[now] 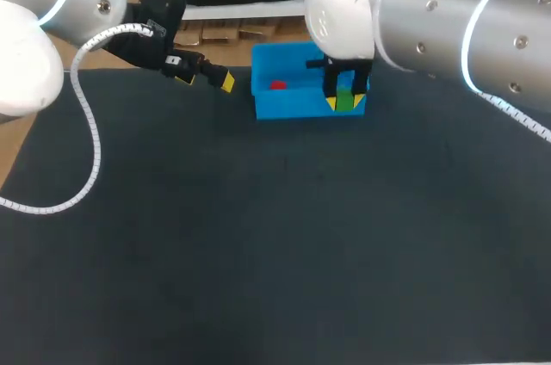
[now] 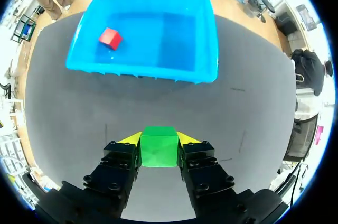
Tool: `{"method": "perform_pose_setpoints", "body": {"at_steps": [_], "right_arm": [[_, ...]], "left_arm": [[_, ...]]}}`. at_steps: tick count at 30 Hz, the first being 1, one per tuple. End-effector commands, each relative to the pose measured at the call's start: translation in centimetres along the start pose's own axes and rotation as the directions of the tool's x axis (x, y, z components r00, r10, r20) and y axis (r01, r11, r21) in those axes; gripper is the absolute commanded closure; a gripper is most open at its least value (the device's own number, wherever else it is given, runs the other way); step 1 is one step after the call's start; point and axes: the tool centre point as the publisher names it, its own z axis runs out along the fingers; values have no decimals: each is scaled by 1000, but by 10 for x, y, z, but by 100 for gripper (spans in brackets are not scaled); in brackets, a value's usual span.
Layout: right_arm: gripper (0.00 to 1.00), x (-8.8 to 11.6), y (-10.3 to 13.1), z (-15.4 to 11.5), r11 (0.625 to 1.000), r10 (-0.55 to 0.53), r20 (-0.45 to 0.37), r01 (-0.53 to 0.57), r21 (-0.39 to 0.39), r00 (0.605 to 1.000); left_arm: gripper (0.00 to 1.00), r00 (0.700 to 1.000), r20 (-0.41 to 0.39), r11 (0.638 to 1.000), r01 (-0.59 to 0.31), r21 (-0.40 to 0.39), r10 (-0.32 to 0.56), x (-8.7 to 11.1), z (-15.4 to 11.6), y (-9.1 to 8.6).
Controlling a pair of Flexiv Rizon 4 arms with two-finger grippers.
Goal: Use the left arm to pick the red cube and place it into the blue plastic box first, then use the right arm to grasp the green cube and put it into the same blue plastic box after the first action is fully finished.
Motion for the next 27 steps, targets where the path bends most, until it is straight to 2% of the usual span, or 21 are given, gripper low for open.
{"method": "perform_pose_setpoints", "body": {"at_steps": [1,17,27], "right_arm": [[100,3,-2,-11,1000,-6,5,6,-2,1000],[100,-5,-2,-47,998,-58,45,58,5,997],[100,-24,-3,-64,997,-76,106,77,-3,991]], "left_arm": [[0,1000,5,1000,-3,5,3,1,0,1],[0,1000,5,1000,-3,5,3,1,0,1],[0,1000,5,1000,-3,5,3,1,0,1]]}}
